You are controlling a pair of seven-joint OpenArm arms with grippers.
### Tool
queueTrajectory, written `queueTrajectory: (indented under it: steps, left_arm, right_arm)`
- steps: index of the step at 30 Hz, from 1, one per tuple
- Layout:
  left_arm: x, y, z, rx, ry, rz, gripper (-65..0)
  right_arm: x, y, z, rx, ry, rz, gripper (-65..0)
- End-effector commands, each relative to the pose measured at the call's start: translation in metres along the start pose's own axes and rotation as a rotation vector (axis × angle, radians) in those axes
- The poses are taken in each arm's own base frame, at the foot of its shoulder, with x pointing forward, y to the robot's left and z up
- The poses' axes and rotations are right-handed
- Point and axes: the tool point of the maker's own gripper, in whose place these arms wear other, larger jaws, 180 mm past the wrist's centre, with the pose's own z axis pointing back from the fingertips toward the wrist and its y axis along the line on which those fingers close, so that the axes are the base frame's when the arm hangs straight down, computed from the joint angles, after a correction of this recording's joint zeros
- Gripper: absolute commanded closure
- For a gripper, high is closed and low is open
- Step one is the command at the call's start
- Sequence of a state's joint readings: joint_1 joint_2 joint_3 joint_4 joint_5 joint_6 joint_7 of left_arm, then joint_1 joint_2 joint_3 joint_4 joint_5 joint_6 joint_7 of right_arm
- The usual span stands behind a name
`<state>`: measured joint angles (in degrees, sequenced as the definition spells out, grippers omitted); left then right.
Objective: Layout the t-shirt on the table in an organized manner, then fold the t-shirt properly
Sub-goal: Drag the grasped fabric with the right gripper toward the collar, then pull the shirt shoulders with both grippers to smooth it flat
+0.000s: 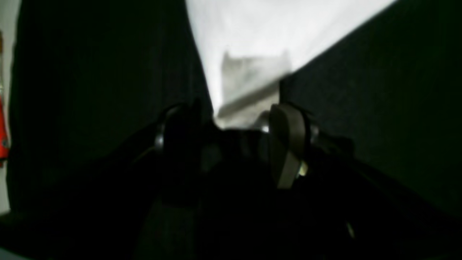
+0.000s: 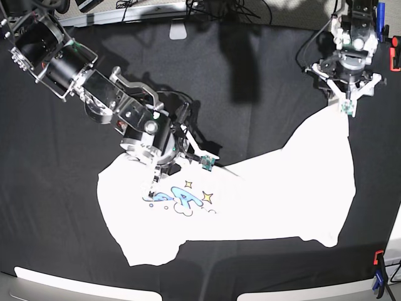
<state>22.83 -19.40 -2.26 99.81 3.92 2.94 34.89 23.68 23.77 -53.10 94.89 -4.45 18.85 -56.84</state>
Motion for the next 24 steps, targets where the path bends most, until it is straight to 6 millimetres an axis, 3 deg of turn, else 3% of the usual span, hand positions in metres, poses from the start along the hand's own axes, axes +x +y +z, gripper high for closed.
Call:
queueTrajectory:
  steps: [1,3,4,7,10,13,18,20,24]
  left_arm:
    - [0.005,0.007,-0.004,0.015,-0.004,-0.012,-32.0]
    - [0.000,0.008,-0.010,0.019,0.017,-0.010,-31.1]
    - [0.001,0.009,-0.011,0.020,0.016,-0.010,-26.9]
    - [0.010,0.010,-0.009,0.023,-0.007,-0.008,0.0]
    - [0.019,0.010,-0.006,0.025,-0.033,-0.011,0.0]
    - [0.024,0.016,-0.003,0.056,-0.036,-0.050,0.0]
    - [0.033,0.032,0.004,0.130,-0.037,-0.137,0.0]
    - [0.040,0.034,0.008,0.136,-0.055,-0.143,0.0]
    - [0.057,0.035,0.017,0.143,-0.101,-0.140,0.0]
  right_arm:
    - [0.004,-0.020,0.005,-0.053,-0.011,-0.002,0.0]
    - [0.003,-0.020,0.005,-0.053,-0.005,-0.003,0.0]
    - [0.002,-0.020,0.005,-0.053,0.002,-0.003,0.0]
    - [-0.001,-0.020,0.005,-0.053,0.018,-0.003,0.0]
    - [-0.003,-0.015,0.004,-0.043,0.025,-0.004,0.0]
    - [-0.010,0.003,0.003,0.001,0.037,0.017,0.0]
    - [-0.053,0.048,0.006,0.110,0.111,0.085,0.0]
    - [-0.071,0.060,0.015,0.130,0.129,0.100,0.0]
    - [-0.083,0.078,0.049,0.202,0.080,0.107,0.0]
